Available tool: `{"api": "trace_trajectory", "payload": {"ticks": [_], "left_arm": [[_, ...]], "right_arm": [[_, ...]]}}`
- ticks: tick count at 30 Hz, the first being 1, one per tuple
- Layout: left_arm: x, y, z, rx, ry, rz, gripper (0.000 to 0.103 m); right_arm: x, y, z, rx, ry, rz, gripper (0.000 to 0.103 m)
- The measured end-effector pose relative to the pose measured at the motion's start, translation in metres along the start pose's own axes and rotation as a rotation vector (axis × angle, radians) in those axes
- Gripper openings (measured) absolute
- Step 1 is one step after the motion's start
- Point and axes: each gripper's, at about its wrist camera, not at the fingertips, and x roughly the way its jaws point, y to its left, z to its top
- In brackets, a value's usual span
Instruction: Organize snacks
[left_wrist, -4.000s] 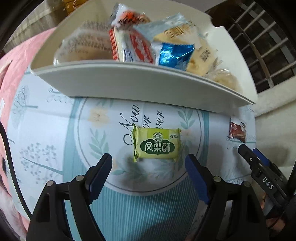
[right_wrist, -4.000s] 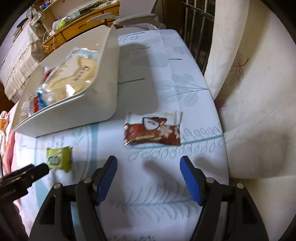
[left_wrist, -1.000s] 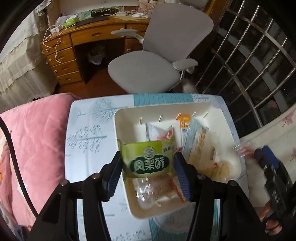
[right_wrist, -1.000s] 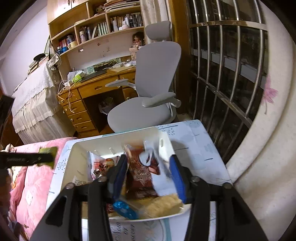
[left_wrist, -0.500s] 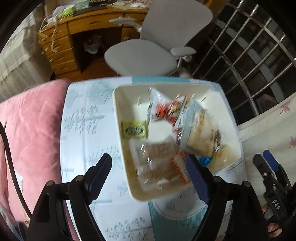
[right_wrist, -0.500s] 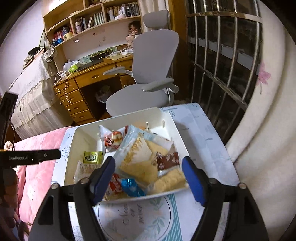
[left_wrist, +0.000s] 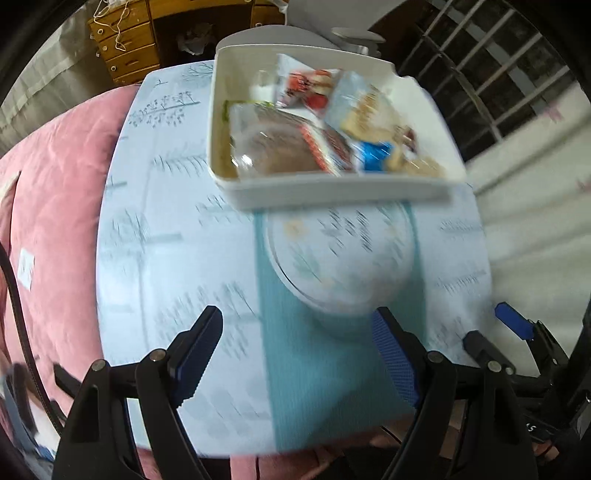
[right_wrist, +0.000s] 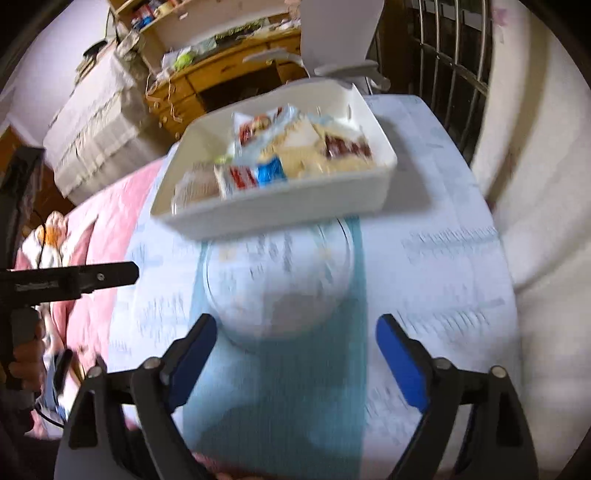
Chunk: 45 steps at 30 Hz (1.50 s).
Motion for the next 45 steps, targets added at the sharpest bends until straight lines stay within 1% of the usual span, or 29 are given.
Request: {"api": "trace_trajectory", "payload": {"ticks": [1, 3, 6, 7, 8, 9, 12, 14, 16, 17, 18, 21, 24, 28, 31, 36, 39, 45], "left_arm": [[-0.007, -0.007, -0.01, -0.001, -0.008, 0.0, 0.088], [-0.02, -0.02, -0.026, 0.01, -0.022, -0.011, 0.088], [-0.04, -0.041, -0.042, 0.054, -0.056, -0.003, 0.089], [-0.048, -0.047, -0.045, 0.068, -0.072, 0.003, 0.091], [-0.056, -0.053, -0.046, 0.079, -0.086, 0.005, 0.092], [-0.065, -0.057, -0.047, 0.088, -0.105, 0.004, 0.095], [-0.096, -0.069, -0.049, 0.099, -0.191, 0.008, 0.098], [-0.113, -0.075, -0.054, 0.104, -0.254, 0.042, 0.1], [-0.125, -0.076, -0.061, 0.088, -0.299, 0.071, 0.101], [-0.13, -0.076, -0.067, 0.074, -0.32, 0.08, 0.102], [-0.133, -0.076, -0.071, 0.061, -0.333, 0.086, 0.102], [-0.138, -0.074, -0.086, 0.023, -0.351, 0.119, 0.102], [-0.14, -0.073, -0.096, 0.007, -0.379, 0.156, 0.102], [-0.145, -0.07, -0.108, -0.022, -0.41, 0.191, 0.102], [-0.151, -0.068, -0.112, -0.051, -0.451, 0.213, 0.102], [-0.151, -0.077, -0.113, -0.042, -0.467, 0.221, 0.102], [-0.15, -0.084, -0.112, -0.029, -0.48, 0.228, 0.102], [-0.143, -0.098, -0.105, 0.013, -0.465, 0.22, 0.102]], "right_arm": [[-0.008, -0.003, -0.009, -0.004, 0.016, -0.003, 0.094], [-0.027, -0.009, -0.02, -0.021, 0.026, -0.011, 0.097], [-0.053, -0.013, -0.029, -0.033, 0.009, -0.079, 0.097], [-0.062, -0.014, -0.03, -0.029, 0.015, -0.099, 0.097], [-0.07, -0.015, -0.03, -0.025, 0.017, -0.098, 0.097], [-0.08, -0.015, -0.03, -0.021, 0.013, -0.088, 0.097], [-0.106, -0.012, -0.027, -0.009, -0.021, -0.069, 0.098], [-0.124, -0.007, -0.026, 0.005, -0.052, -0.053, 0.098], [-0.136, -0.004, -0.028, 0.032, -0.06, 0.015, 0.099], [-0.139, 0.0, -0.029, 0.038, -0.057, 0.036, 0.1], [-0.144, 0.003, -0.033, 0.04, -0.068, 0.038, 0.1], [-0.151, 0.012, -0.041, 0.018, -0.104, 0.02, 0.1], [-0.156, 0.018, -0.048, -0.006, -0.147, -0.015, 0.1], [-0.158, 0.021, -0.052, -0.022, -0.172, -0.001, 0.1], [-0.159, 0.02, -0.051, -0.025, -0.197, 0.003, 0.1], [-0.155, 0.017, -0.051, -0.031, -0.184, 0.011, 0.1], [-0.153, 0.013, -0.052, -0.025, -0.175, -0.004, 0.1], [-0.151, 0.0, -0.053, 0.009, -0.164, -0.022, 0.1]]}}
